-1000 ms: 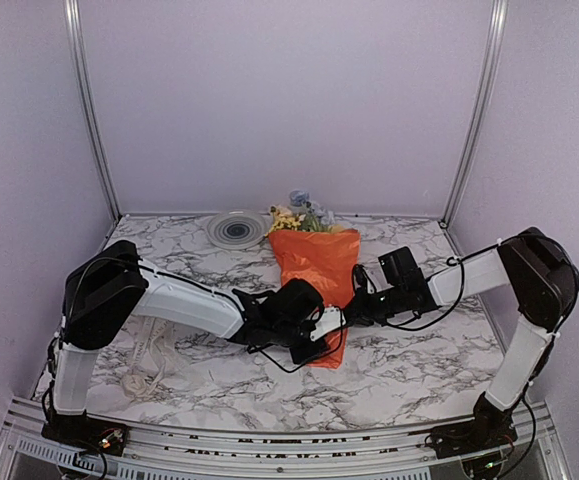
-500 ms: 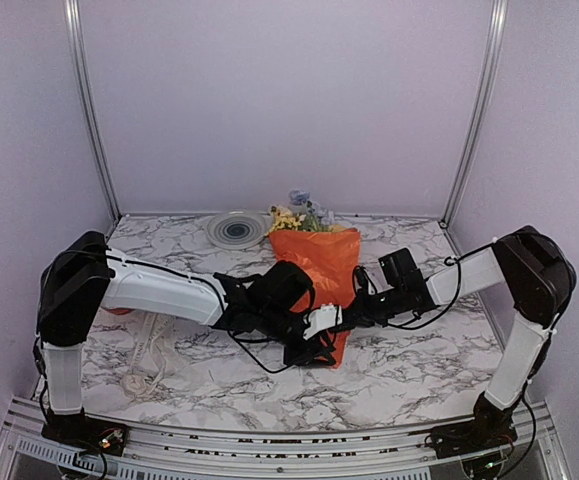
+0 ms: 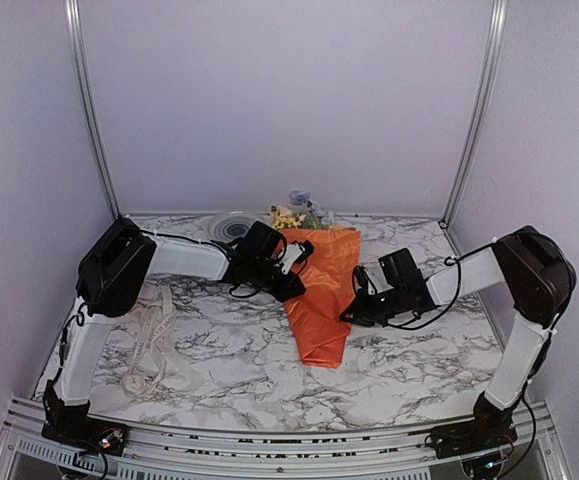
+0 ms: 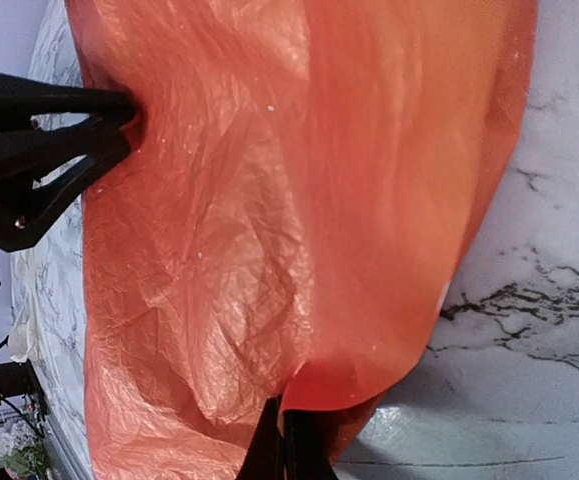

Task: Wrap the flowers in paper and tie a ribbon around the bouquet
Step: Press the fold line of the folded bouquet.

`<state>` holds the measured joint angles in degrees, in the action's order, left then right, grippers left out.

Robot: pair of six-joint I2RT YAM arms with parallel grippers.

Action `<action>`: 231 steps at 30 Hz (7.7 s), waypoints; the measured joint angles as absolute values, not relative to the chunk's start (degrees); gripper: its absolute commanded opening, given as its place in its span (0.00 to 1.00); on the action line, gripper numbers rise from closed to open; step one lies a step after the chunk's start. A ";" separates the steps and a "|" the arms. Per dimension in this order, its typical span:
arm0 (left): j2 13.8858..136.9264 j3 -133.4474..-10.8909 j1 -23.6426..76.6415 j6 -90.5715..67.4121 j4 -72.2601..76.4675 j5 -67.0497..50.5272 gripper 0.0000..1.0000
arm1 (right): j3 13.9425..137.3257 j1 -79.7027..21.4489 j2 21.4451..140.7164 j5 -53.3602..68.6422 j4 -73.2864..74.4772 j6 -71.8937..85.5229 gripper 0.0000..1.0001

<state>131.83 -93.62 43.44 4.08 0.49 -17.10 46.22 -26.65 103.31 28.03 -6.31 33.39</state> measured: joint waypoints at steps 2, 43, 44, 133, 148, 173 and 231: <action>134.19 -96.31 43.35 2.48 0.05 -14.90 0.18 | 46.22 -26.65 103.31 28.03 -6.31 33.19 0.00; 129.14 -95.35 44.86 -17.50 0.12 -3.84 0.17 | 46.68 -26.55 103.39 29.04 -4.95 32.25 0.00; 130.30 -95.72 44.60 -17.34 0.01 -3.55 0.17 | 46.68 -26.55 103.39 29.04 -4.95 32.23 0.00; 108.99 -73.47 63.05 8.21 -11.03 -13.32 0.06 | 46.24 -26.55 103.00 29.95 -4.27 31.44 0.00; 122.83 -80.64 61.60 8.19 -4.89 -0.91 0.06 | 48.82 -25.87 102.98 30.98 -1.41 29.10 0.38; 122.83 -81.60 64.79 15.46 -7.73 -3.01 0.07 | 78.96 -12.49 121.49 36.51 3.07 22.83 0.00; 109.54 -70.87 52.71 0.16 5.02 -17.15 0.17 | 38.41 -27.11 95.04 32.67 -0.12 22.35 0.12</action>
